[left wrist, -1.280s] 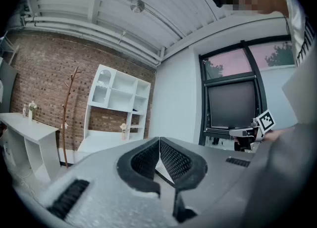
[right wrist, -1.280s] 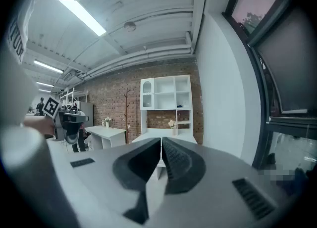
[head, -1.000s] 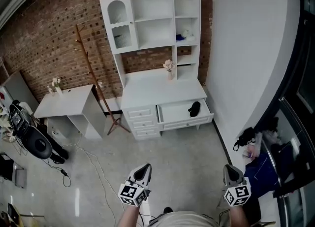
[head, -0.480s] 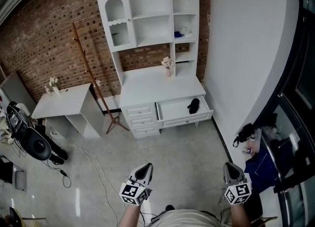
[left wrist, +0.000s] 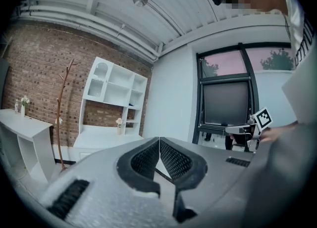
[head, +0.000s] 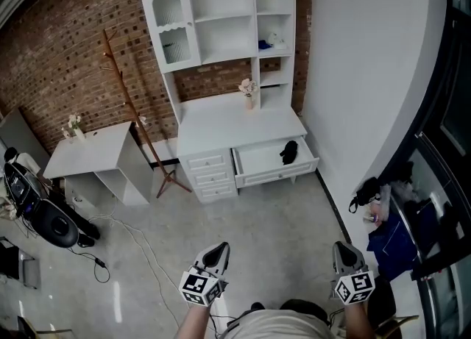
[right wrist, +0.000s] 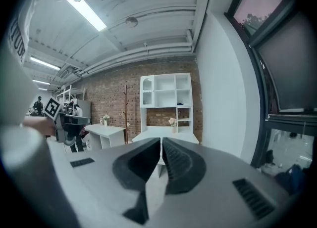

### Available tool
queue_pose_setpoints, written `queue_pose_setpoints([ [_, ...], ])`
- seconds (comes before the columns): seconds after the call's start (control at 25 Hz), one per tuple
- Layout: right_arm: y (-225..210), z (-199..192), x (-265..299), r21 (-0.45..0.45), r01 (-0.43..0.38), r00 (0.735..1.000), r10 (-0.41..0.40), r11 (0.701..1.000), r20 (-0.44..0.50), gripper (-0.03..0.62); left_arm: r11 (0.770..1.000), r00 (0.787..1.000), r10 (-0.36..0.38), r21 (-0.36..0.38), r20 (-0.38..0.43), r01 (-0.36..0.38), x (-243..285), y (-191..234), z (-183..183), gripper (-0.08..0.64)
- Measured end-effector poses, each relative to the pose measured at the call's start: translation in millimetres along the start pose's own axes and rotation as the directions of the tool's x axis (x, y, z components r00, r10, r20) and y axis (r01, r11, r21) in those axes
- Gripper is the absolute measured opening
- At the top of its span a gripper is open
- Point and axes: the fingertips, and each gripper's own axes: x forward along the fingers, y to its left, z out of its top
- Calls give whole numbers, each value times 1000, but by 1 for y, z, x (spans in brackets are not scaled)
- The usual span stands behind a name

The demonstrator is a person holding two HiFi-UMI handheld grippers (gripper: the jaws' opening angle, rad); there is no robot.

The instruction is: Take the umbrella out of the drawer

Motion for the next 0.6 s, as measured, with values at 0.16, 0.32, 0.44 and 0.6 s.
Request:
queue_pose_setpoints([
  [0.16,5,-5,5,-2,-3,1000,3,1000,-8,32,1000,1000,-17,5,-5,17,3,7,-11,26],
  [0.32,1,-9,13,-2,-6,1000,6,1000,-25,32,1000,1000,-19,-2,-17,19,14,9,-15,26],
  [0.44,-5,-12,24,3,-15,999,15,1000,-39,33,1000,999,-16,-11,-33,16,26,12,-17,25],
  [0.6,-19,-13,48,10,-28,999,29,1000,-39,32,1000,999,-16,-2,-31,16,49,15,-16,26],
])
